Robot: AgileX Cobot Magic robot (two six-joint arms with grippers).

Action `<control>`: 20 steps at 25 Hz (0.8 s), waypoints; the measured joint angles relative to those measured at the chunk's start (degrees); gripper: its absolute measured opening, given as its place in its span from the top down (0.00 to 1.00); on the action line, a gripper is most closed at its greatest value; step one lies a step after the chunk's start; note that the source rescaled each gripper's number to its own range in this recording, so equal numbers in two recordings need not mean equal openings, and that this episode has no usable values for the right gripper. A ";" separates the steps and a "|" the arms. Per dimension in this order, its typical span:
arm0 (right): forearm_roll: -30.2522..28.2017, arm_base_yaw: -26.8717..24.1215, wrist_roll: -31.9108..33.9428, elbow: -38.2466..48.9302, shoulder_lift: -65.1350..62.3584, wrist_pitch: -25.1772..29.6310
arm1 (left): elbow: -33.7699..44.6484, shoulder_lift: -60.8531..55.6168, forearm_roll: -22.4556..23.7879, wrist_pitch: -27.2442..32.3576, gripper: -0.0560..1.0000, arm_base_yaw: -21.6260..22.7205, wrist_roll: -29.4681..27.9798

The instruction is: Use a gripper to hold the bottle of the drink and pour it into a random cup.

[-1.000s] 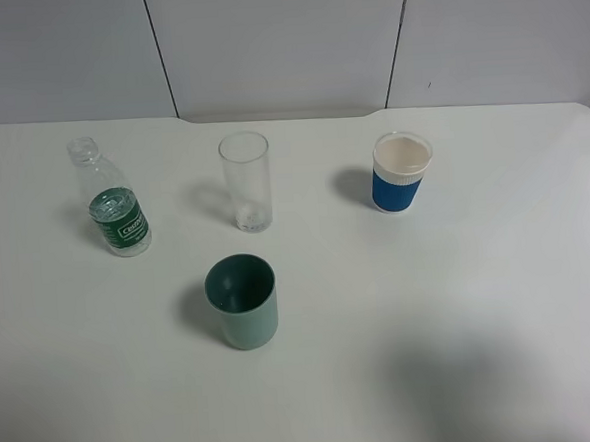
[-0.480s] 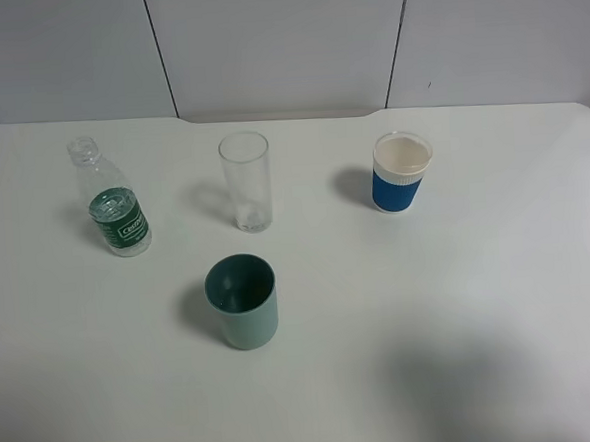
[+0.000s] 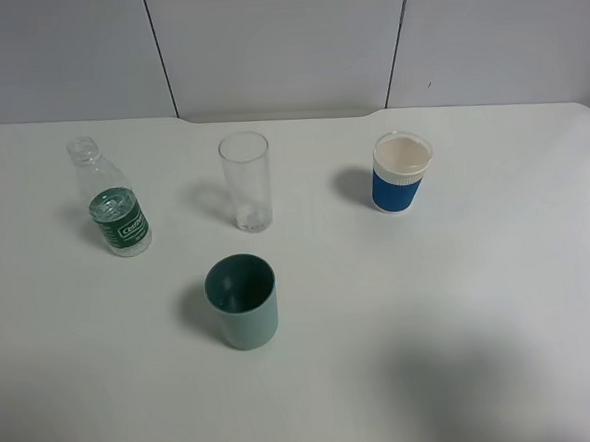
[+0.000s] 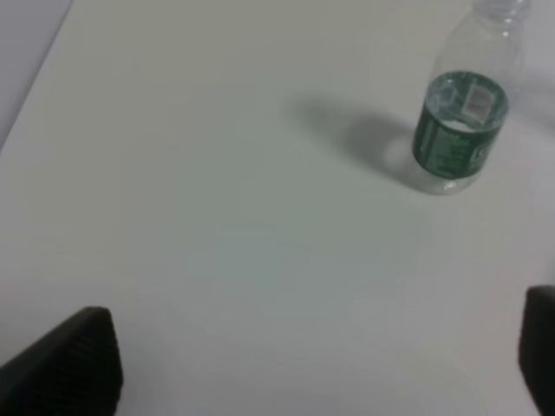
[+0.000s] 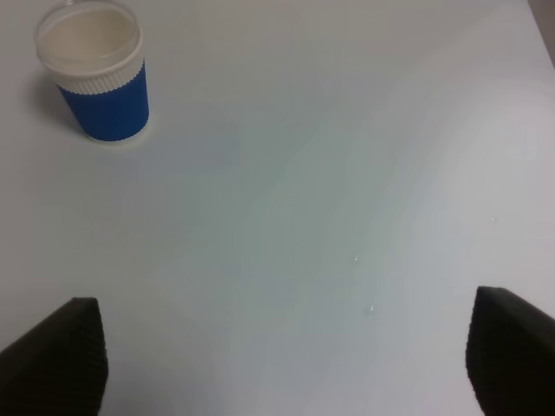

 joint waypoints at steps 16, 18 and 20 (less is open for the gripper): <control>0.00 0.00 0.00 0.00 0.00 0.00 | 0.00 0.00 0.00 0.00 0.10 0.00 0.00; 0.00 0.00 0.00 0.00 0.00 0.00 | 0.00 0.00 0.00 0.00 0.10 0.00 0.00; 0.00 0.00 0.00 0.00 0.00 0.00 | 0.00 0.00 0.00 0.00 0.10 0.00 0.00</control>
